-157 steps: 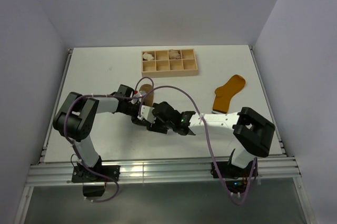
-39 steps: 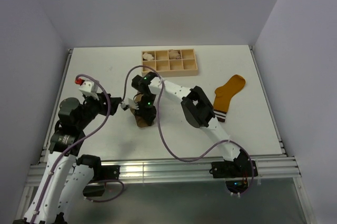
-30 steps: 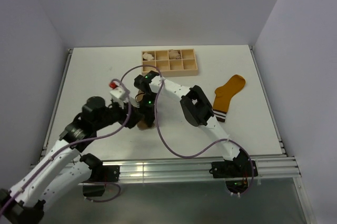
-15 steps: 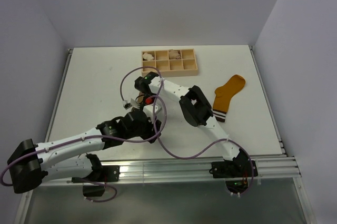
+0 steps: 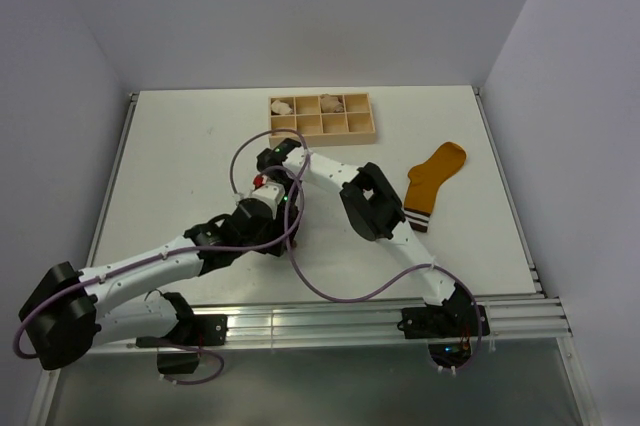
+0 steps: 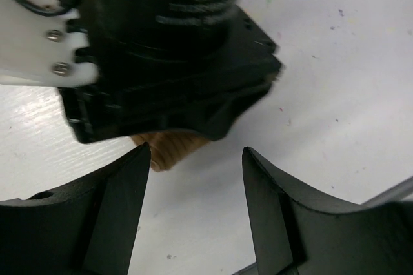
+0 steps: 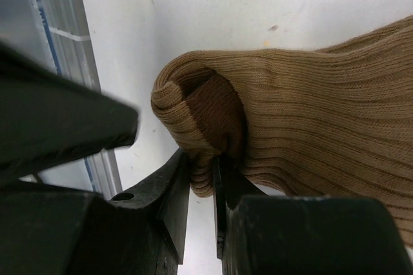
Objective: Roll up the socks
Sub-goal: Roll the sock at the center of the board.
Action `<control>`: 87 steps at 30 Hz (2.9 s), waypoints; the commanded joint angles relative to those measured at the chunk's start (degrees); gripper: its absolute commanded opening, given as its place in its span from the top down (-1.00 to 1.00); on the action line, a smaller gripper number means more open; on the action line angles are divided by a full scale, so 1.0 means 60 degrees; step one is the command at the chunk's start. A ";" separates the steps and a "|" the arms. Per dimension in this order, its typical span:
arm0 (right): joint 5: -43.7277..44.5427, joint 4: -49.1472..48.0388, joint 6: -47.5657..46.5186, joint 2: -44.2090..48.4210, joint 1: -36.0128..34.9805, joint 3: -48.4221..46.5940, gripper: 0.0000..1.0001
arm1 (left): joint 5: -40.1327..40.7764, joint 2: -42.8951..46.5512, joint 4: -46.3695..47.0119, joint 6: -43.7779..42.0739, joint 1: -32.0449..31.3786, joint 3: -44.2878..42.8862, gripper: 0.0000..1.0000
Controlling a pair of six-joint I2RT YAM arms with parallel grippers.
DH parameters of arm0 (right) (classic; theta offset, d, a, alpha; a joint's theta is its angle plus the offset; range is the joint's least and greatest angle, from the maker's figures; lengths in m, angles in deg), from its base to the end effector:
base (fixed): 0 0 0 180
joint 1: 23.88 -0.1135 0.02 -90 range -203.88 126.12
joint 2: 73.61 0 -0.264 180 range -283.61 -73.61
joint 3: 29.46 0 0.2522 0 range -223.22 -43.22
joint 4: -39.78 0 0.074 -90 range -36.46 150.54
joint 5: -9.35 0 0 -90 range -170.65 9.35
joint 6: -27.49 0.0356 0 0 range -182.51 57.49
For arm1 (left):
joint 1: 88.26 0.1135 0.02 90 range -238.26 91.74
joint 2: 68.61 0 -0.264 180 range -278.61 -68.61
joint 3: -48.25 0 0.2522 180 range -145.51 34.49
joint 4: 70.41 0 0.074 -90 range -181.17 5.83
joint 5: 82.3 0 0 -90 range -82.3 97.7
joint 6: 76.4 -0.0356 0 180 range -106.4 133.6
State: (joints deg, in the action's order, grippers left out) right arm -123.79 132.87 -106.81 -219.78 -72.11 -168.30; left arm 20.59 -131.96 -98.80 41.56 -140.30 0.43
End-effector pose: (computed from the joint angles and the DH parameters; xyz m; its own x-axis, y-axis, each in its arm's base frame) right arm 0.2958 0.3678 0.1300 -0.1463 -0.9289 -0.3402 -0.7881 -0.0984 0.6076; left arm 0.1434 -0.1708 0.2065 -0.6909 0.1425 -0.7088 0.3915 0.8979 -0.2010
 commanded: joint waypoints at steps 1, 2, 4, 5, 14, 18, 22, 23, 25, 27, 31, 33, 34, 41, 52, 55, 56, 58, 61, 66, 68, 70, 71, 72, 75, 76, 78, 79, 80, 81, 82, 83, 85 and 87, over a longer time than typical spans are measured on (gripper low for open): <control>0.2135 0.0533 -0.0308 -0.0995 -0.0268 0.0923 1.00 | -0.0273 -0.0193 -0.0007 0.0216 0.0336 0.0023 -0.30; 0.2121 0.0519 -0.0308 -0.0952 -0.0268 0.0997 1.00 | -0.0403 -0.0251 -0.0007 0.0202 0.0337 0.0023 -0.30; 0.2106 0.0519 -0.0308 -0.0936 -0.0253 0.0983 1.00 | -0.0667 -0.0339 0.0095 0.0100 0.0439 0.0023 -0.30; 0.2106 0.0533 -0.0294 -0.0980 -0.0239 0.0939 1.00 | -0.0885 -0.0528 0.0110 0.0013 0.0468 -0.0020 -0.29; 0.2033 0.0533 -0.0309 -0.0907 -0.0195 0.1071 1.00 | -0.2000 -0.1715 0.0198 -0.0369 0.0469 -0.0328 -0.25; 0.2048 0.0533 -0.0294 -0.0922 -0.0180 0.1071 1.00 | -0.2060 -0.1848 0.0212 -0.0340 0.0468 -0.0299 -0.21; 0.2033 0.0533 -0.0279 -0.0936 -0.0151 0.1056 1.00 | -0.1871 -0.1907 -0.0035 -0.0340 0.0439 -0.0518 -0.16; 0.2033 0.0533 -0.0279 -0.0936 -0.0151 0.1071 1.00 | -0.1724 -0.1704 -0.0095 -0.0311 0.0396 -0.0562 -0.15; 0.2033 0.0533 -0.0279 -0.0922 -0.0151 0.1071 1.00 | -0.1431 -0.1381 -0.0197 -0.0339 0.0176 -0.0607 -0.13; 0.2033 0.0533 -0.0264 -0.0922 -0.0151 0.1056 1.00 | -0.1195 -0.0796 -0.0052 -0.0456 -0.0028 -0.0520 -0.16; 0.2048 0.0533 -0.0264 -0.0951 -0.0151 0.1070 1.00 | -0.1195 -0.0092 0.0387 -0.0953 -0.0132 -0.0241 -0.26; 0.2048 0.0533 -0.0279 -0.0937 -0.0151 0.1085 1.00 | -0.1399 0.0085 0.0607 -0.1057 -0.0132 -0.0168 -0.32; 0.2033 0.0533 -0.0264 -0.0936 -0.0151 0.1085 1.00 | -0.1458 0.0042 0.0637 -0.1101 -0.0132 -0.0167 -0.32; 0.2033 0.0533 -0.0264 -0.0922 -0.0151 0.1114 1.00 | -0.1781 -0.1071 0.0432 -0.1058 -0.0132 -0.0460 -0.28; 0.1974 0.0533 -0.0293 -0.0907 -0.0121 0.1261 1.00 | -0.1972 -0.2271 0.0110 -0.0531 -0.0103 -0.0650 -0.21; 0.1974 0.0533 -0.0294 -0.0907 -0.0107 0.1247 1.00 | -0.1797 -0.2390 -0.0022 -0.0341 -0.0103 -0.0665 -0.21; 0.1974 0.0533 -0.0294 -0.0907 -0.0092 0.1261 1.00 | -0.1578 -0.2361 -0.0095 -0.0282 -0.0117 -0.0665 -0.21; 0.1989 0.0533 -0.0294 -0.0922 -0.0092 0.1276 1.00 | -0.1314 -0.2201 -0.0212 -0.0208 -0.0103 -0.0767 -0.21; 0.2018 0.0519 -0.0294 -0.0922 -0.0092 0.1305 1.00 | -0.1049 -0.1908 -0.0373 -0.0339 -0.0103 -0.0958 -0.23; 0.1989 0.0533 -0.0264 -0.0936 -0.0077 0.1334 1.00 | -0.1239 -0.2199 -0.0534 -0.0311 -0.0103 -0.1090 -0.23; 0.1974 0.0519 -0.0279 -0.0922 -0.0077 0.1378 1.00 | -0.1356 -0.2550 -0.0637 -0.0237 -0.0117 -0.1134 -0.23; 0.1960 0.0519 -0.0279 -0.0907 -0.0063 0.1393 1.00 | -0.1357 -0.2799 -0.0797 -0.0077 -0.0117 -0.1193 -0.23; 0.1974 0.0533 -0.0279 -0.0922 -0.0063 0.1378 1.00 | -0.1356 -0.2859 -0.0798 -0.0062 -0.0117 -0.1178 -0.23; 0.1960 0.0533 -0.0264 -0.0922 -0.0063 0.1364 1.00 | -0.1385 -0.2859 -0.0784 -0.0018 -0.0117 -0.1164 -0.23; 0.1974 0.0519 -0.0250 -0.0936 -0.0063 0.1364 1.00 | -0.1371 -0.2903 -0.0828 0.0056 -0.0103 -0.1134 -0.23; 0.1974 0.0519 -0.0235 -0.0936 -0.0063 0.1364 1.00 | -0.1371 -0.2947 -0.0900 0.0114 -0.0059 -0.1134 -0.23; 0.1974 0.0519 -0.0235 -0.0936 -0.0048 0.1364 1.00 | -0.1400 -0.3078 -0.0945 0.0187 -0.0030 -0.1120 -0.23; 0.1974 0.0519 -0.0250 -0.0936 -0.0048 0.1378 1.00 | -0.1429 -0.3137 -0.0945 0.0217 0.0000 -0.1105 -0.23; 0.1974 0.0504 -0.0235 -0.0922 -0.0034 0.1378 1.00 | -0.1473 -0.3181 -0.0945 0.0246 0.0014 -0.1076 -0.23; 0.1960 0.0533 -0.0235 -0.0936 -0.0033 0.1378 1.00 | -0.1503 -0.3312 -0.0930 0.0275 0.0029 -0.1047 -0.22; 0.1960 0.0519 -0.0235 -0.0922 -0.0033 0.1378 1.00 | -0.1546 -0.3371 -0.0945 0.0290 0.0058 -0.1032 -0.20; 0.1960 0.0519 -0.0235 -0.0936 -0.0019 0.1364 1.00 | -0.1547 -0.3415 -0.0988 0.0334 0.0073 -0.1017 -0.18; 0.1960 0.0519 -0.0250 -0.0922 -0.0004 0.1378 1.00 | -0.1488 -0.3489 -0.1062 0.0480 0.0102 -0.0930 -0.13; 0.1916 0.0489 -0.0250 -0.0878 0.0025 0.1437 1.00 | -0.1343 -0.3460 -0.1150 0.0627 0.0132 -0.0885 -0.11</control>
State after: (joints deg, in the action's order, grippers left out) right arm -127.39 135.32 -102.15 -219.67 -70.73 -163.58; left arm 12.48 -149.95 -101.03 40.67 -141.10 -6.94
